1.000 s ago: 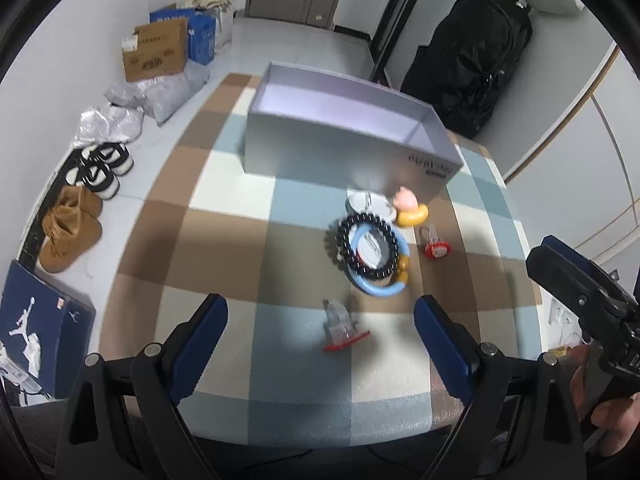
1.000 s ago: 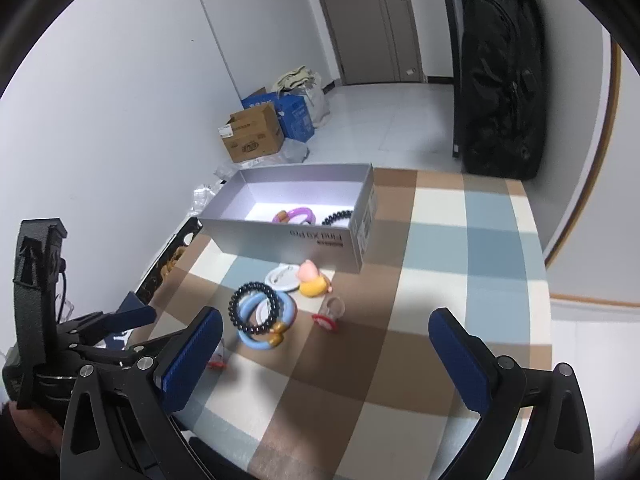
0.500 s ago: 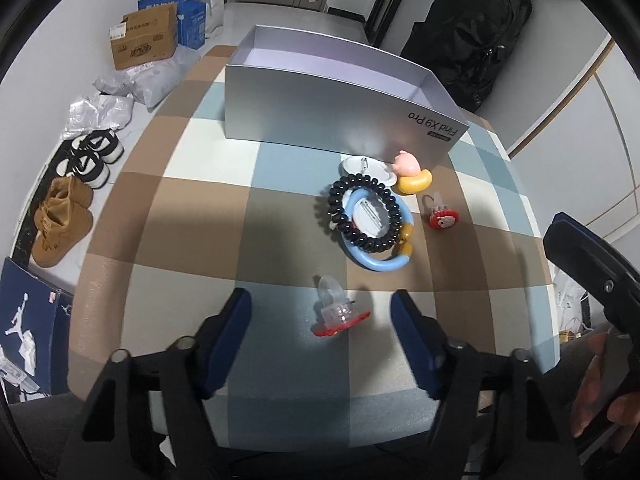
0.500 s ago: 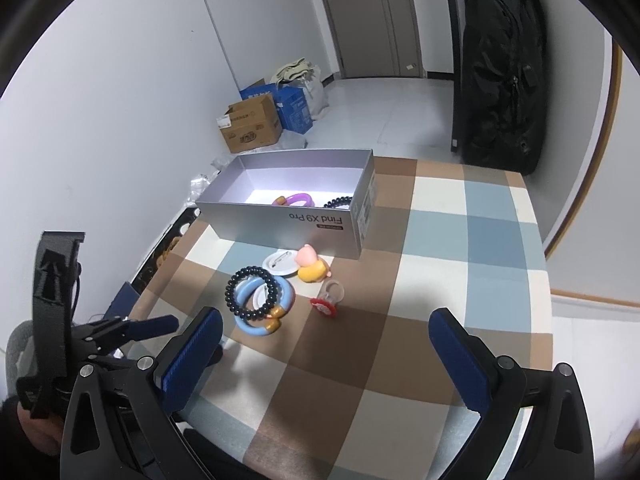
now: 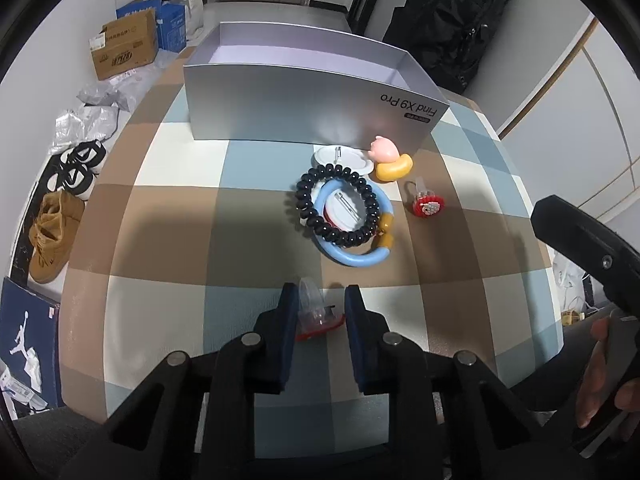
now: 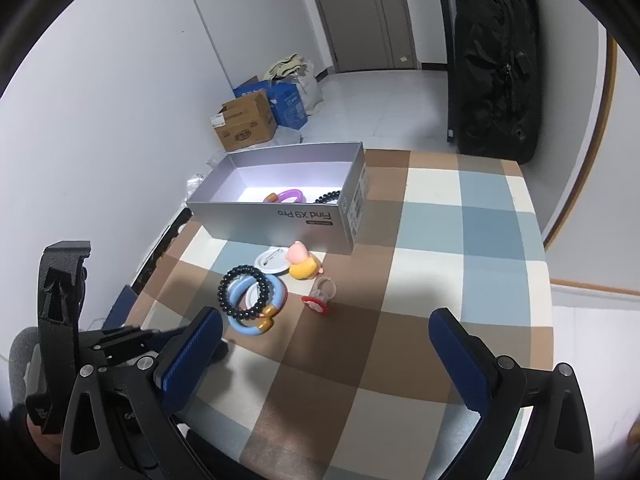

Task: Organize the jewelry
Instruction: 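Close the left gripper on the clear pacifier with red base, then grasp the black bead bracelet with the right gripper while the left holds the pacifier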

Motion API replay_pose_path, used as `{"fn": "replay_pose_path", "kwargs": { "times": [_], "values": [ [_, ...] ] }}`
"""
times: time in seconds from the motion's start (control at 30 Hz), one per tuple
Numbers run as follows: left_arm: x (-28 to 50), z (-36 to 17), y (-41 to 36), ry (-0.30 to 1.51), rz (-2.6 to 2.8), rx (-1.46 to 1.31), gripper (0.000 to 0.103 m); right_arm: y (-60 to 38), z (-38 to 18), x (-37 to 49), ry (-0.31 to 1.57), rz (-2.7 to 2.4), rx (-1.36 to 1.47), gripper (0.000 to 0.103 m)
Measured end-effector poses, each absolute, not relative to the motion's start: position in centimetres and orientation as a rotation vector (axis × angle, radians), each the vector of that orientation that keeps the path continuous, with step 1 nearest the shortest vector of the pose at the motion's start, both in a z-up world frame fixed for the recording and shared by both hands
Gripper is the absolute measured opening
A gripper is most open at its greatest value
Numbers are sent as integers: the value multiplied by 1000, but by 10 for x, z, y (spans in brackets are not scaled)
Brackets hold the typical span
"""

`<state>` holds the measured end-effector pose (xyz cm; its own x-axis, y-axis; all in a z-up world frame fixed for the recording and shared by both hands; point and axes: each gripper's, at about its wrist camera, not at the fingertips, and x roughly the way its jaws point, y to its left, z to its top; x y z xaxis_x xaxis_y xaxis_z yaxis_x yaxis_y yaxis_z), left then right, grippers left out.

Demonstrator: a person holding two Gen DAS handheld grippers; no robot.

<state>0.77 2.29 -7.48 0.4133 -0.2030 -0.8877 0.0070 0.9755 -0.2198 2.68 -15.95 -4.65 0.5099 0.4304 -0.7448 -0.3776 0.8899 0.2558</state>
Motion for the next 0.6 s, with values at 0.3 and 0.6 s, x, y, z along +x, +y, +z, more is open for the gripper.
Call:
{"fn": "replay_pose_path", "kwargs": {
  "times": [0.3, 0.6],
  "values": [
    [10, -64, 32, 1117, -147, -250, 17, -160, -49, 30, 927, 473, 79, 103],
    [11, -46, 60, 1056, -119, -412, 17, -149, -56, 35, 963, 492, 85, 103]
  ]
}}
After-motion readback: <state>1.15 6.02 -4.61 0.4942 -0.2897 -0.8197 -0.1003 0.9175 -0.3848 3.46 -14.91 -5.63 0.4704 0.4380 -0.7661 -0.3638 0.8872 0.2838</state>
